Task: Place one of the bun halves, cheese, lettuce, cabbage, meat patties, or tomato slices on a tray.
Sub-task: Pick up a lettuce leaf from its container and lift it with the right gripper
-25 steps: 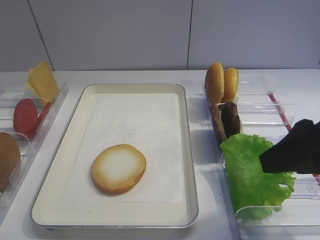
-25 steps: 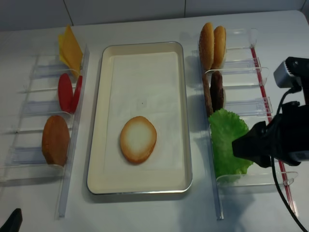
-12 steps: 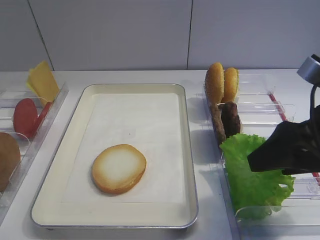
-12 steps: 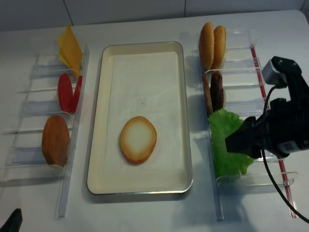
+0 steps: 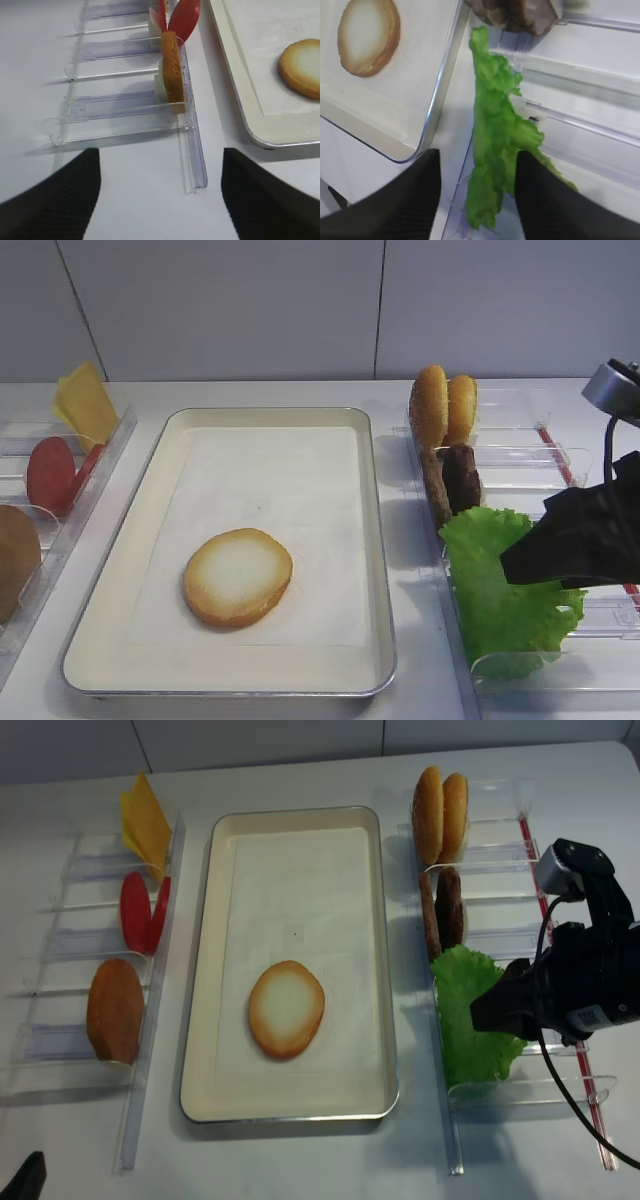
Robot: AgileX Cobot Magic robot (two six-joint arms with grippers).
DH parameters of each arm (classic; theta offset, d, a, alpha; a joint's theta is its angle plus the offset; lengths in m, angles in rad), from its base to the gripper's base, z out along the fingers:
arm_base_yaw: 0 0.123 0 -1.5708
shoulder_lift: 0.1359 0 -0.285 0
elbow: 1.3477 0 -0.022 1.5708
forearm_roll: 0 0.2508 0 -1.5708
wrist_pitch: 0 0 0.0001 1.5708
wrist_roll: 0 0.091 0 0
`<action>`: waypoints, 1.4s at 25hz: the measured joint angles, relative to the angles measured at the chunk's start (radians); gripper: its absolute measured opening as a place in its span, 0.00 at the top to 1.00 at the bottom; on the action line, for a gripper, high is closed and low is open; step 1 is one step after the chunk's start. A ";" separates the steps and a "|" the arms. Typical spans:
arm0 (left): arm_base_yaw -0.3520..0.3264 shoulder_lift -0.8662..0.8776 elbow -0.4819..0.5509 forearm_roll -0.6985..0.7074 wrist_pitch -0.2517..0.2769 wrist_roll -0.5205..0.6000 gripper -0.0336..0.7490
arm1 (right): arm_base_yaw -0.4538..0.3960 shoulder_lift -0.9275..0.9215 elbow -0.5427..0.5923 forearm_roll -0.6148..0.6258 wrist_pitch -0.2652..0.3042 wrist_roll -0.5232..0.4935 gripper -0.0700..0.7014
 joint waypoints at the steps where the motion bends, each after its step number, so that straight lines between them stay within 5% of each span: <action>1: 0.000 0.000 0.000 0.000 0.000 0.000 0.35 | 0.000 0.000 0.000 0.000 -0.007 0.000 0.43; 10: 0.000 0.000 0.000 0.000 0.000 0.000 0.35 | 0.000 0.000 0.000 0.000 -0.049 0.005 0.85; 19: 0.000 0.000 0.000 0.000 0.000 0.000 0.35 | 0.000 0.000 0.000 -0.011 -0.053 0.005 0.86; 35: 0.000 0.000 0.000 0.000 0.000 0.000 0.35 | 0.000 -0.223 0.000 -0.031 0.030 0.063 0.86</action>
